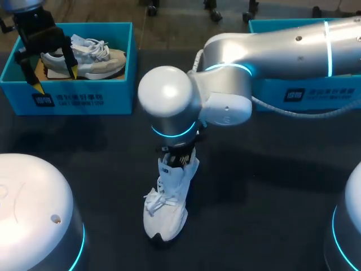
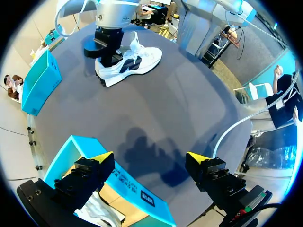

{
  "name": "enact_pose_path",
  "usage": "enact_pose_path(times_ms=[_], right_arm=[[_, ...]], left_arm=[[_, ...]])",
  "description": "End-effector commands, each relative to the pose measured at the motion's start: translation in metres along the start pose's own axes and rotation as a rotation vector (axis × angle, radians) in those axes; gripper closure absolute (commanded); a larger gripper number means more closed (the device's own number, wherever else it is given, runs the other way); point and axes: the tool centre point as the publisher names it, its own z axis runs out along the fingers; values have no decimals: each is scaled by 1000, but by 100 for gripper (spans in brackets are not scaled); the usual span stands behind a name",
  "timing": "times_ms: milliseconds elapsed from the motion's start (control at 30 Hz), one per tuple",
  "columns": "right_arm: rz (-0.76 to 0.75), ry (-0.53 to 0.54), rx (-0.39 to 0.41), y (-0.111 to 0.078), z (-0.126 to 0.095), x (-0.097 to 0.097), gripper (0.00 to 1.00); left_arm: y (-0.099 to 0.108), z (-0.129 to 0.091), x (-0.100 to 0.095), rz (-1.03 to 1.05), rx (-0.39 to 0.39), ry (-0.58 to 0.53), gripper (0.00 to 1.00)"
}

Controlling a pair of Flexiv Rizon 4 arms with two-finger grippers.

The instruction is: Take the shoe out of the shoebox, open the shoe tongue, remove and reinsert the insole, then place the shoe into the shoebox

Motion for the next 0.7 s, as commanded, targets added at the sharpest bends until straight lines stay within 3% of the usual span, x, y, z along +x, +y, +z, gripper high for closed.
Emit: enact_pose_path(times_ms=[33,367,700], right_arm=[[4,28,48,2,16,3,100],[35,58,171,-18,5,22,100],[101,-27,201,-26,-34,21,100]], left_arm=[[1,-1,0,1,-1,3,0],[1,-1,0,1,-1,3,0],[1,-1,0,1,-1,3,0]])
